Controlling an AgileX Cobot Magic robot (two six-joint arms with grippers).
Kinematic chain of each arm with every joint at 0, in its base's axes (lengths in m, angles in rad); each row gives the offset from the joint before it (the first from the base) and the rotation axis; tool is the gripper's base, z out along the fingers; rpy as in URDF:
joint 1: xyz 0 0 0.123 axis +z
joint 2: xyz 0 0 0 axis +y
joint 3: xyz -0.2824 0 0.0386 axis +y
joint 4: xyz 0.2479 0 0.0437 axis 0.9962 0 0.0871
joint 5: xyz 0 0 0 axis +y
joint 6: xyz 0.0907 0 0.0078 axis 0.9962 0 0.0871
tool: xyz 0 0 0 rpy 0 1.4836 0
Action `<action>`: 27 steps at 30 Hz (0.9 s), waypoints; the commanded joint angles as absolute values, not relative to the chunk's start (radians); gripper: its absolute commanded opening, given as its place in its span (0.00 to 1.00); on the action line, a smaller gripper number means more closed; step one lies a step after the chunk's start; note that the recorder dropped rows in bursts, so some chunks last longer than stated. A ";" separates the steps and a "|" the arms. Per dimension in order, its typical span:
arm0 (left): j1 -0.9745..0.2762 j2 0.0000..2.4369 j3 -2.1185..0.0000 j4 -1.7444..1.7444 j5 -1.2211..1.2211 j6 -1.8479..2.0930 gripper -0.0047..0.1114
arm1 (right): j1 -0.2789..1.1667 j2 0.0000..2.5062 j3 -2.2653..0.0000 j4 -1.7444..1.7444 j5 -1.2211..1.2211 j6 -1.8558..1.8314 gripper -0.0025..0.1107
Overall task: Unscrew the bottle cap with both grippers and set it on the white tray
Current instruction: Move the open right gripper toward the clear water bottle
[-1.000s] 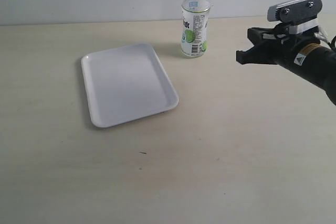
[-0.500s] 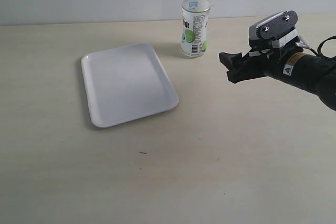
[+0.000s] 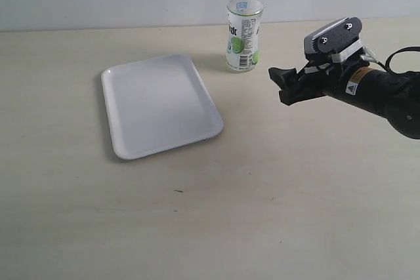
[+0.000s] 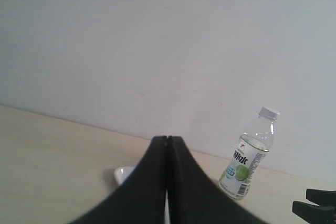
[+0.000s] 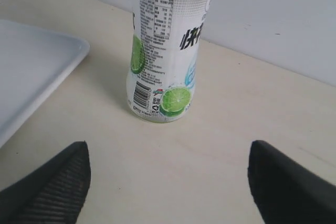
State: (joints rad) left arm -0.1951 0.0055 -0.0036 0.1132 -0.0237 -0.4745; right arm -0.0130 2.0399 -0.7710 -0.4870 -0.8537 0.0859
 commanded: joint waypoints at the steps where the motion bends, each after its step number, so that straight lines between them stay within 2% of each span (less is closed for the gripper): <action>1: -0.202 0.000 0.000 0.117 -0.021 -0.475 0.04 | -0.011 2.040 -0.775 -0.490 -0.869 0.081 0.71; 19: -0.202 0.000 0.000 0.117 -0.021 -0.475 0.04 | -0.011 2.040 -0.775 -0.474 -0.869 0.072 0.71; 27: -0.202 0.000 0.000 0.117 -0.023 -0.475 0.04 | -0.011 2.040 -0.822 -0.612 -0.862 0.089 0.72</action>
